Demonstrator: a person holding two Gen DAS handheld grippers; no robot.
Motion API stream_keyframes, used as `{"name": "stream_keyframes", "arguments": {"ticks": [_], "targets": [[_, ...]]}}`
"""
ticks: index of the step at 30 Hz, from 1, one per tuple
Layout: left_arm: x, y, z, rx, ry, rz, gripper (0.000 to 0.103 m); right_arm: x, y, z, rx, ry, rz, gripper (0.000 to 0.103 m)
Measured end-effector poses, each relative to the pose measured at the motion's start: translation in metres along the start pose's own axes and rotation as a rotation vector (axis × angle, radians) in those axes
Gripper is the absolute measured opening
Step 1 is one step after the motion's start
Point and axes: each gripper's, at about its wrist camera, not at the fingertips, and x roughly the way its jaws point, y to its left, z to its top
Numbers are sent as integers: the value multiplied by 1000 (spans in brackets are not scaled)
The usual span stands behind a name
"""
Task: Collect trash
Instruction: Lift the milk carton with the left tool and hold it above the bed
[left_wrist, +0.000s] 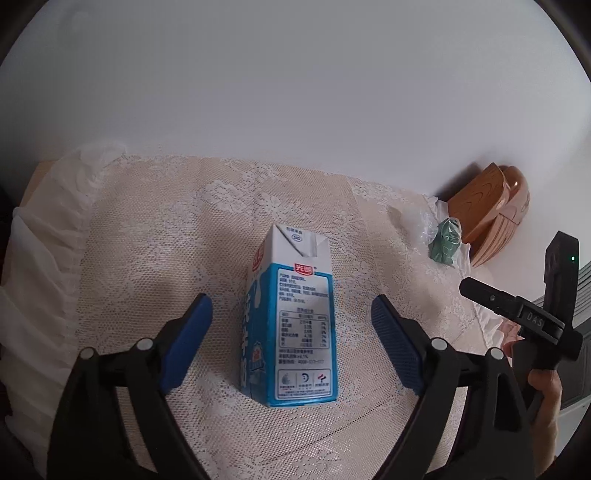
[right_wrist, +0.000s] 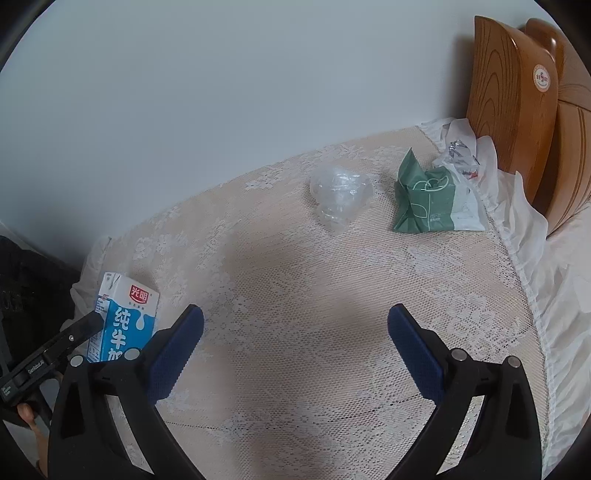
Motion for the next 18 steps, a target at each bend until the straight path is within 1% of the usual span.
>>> {"name": "stream_keyframes", "arguments": {"ticks": [2,4,5,6,8,9,13,18], "targets": [[2,-13,0,45,-9,44,86,1,1,0,-1,0,3,99],[6,-21,-1,77,0,77,86,2,1,0,-2,0,4,99],[8,-26,-3,93,2,100,83,2,2,0,-2,1,5,99],[12,-30,-4,113,9,124,67,3,2,0,-3,1,6,99],[21,-34,-5,133,47,168,45,4,2,0,-6,1,4,99],[22,-32,-6,125,50,169,44,4,3,0,-9,0,1,99],[19,-32,-4,100,46,172,43,8,5,4,-13,-9,-15,99],[6,-44,-2,129,8,191,42,23,12,23,-31,-52,-67,99]]}}
